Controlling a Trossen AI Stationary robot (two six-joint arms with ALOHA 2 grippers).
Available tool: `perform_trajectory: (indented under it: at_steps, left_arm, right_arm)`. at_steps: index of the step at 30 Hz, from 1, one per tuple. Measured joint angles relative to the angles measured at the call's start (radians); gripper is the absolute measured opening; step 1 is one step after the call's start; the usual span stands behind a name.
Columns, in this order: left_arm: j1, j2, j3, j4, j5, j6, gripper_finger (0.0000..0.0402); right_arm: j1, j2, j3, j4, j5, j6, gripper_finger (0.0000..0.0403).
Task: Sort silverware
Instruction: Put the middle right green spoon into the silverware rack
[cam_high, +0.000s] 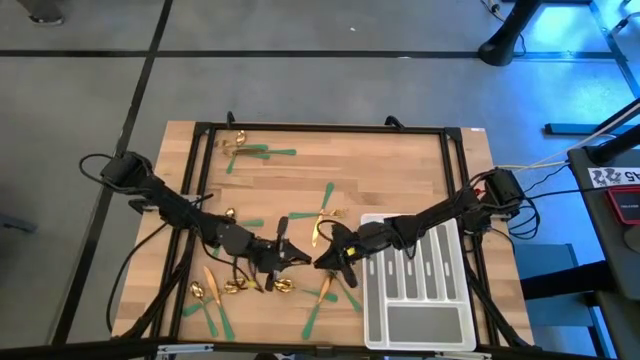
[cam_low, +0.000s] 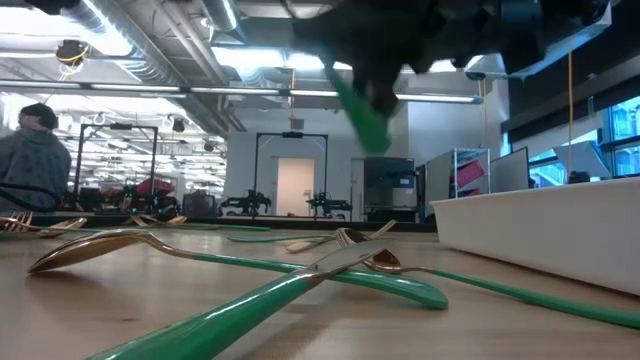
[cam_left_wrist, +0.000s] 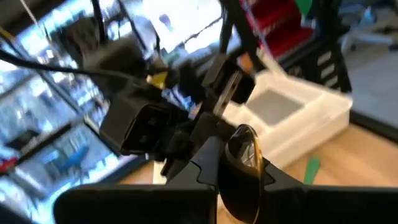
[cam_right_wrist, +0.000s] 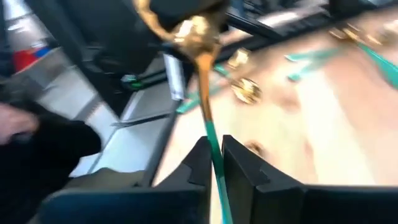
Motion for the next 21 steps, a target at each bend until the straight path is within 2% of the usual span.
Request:
perform_trajectory:
  at_steps: [2, 5, 8, 10, 12, 16, 21]
  left_arm:
    - [0.013, 0.002, 0.019, -0.062, -0.003, -0.013, 0.0009]
    - [0.034, 0.002, 0.05, -0.139, -0.003, -0.041, 0.0009]
    - [0.049, 0.002, 0.06, -0.158, -0.024, -0.089, 0.0009]
    - [0.057, 0.002, 0.06, -0.158, -0.062, -0.172, 0.0009]
    - [0.068, -0.006, 0.06, -0.169, -0.092, -0.249, 0.0009]
    - [0.097, -0.029, 0.06, -0.176, -0.137, -0.292, 0.001]
    - [0.115, -0.042, 0.064, -0.16, -0.157, -0.338, 0.001]
  right_arm:
    - [-0.022, -0.001, 0.001, -0.055, -0.005, 0.041, 0.0061]
    - [-0.063, -0.001, 0.001, -0.093, -0.073, 0.063, 0.0104]
    - [-0.096, -0.001, 0.017, -0.129, -0.143, 0.035, 0.0152]
    - [-0.103, -0.001, 0.062, -0.234, -0.151, 0.004, 0.0175]
    - [-0.102, -0.001, 0.144, -0.442, -0.1, -0.036, 0.0184]
    - [-0.081, -0.001, 0.322, -0.857, 0.096, -0.102, 0.0174]
    - [-0.033, 0.001, 0.44, -1.003, 0.241, -0.135, 0.0157]
